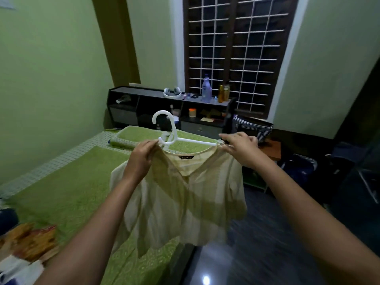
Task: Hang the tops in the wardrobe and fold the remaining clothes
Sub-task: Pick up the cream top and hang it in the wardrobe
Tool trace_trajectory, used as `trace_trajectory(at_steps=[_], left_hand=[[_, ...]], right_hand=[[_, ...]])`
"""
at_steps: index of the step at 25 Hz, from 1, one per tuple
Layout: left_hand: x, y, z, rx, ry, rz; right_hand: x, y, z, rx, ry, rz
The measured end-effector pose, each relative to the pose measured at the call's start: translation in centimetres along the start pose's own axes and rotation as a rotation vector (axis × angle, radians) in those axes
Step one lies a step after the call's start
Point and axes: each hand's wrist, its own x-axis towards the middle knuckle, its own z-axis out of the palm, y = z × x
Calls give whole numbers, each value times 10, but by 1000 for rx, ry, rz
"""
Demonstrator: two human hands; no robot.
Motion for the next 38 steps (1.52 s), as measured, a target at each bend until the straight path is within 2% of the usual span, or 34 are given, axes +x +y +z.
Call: trace_trajectory(at_steps=[2,3,7,13,17,20,22,25,27,29,32,35,36,38], left_hand=[[31,5,28,-45,-23,46],[47,6,44,-68,-34,71],[123,9,115,-186,-87,212],[271,52,208,-350,-227,416],[338,73,265,-372,-364,430],[366,135,324,-447,-453,491],[379,182,364,-507,-422,500],[397,236,427,-577,-406,462],[411,270,469,-595,-449,466],[427,308,508,-605,-473,473],[441,375,561,-658,-351,524],[428,440,608,-477,-217,728],[421,458,623,-432,-206,768],[410,490,645,-442,-266,742]], right_hand=[[20,30,7,55,-101,36],[28,46,11,137,-67,52],[66,96,17,449,184,124],[126,173,-24,490,609,287],[133,232,-48,528,758,483],[136,271,-52,517,797,578],[136,304,-56,501,785,626],[129,369,-72,491,590,689],[127,412,-84,454,552,746],[128,451,-91,393,683,814],[130,503,-99,360,850,898],[120,546,-107,357,916,992],[114,556,-106,367,920,1021],[100,578,-103,368,933,1058]])
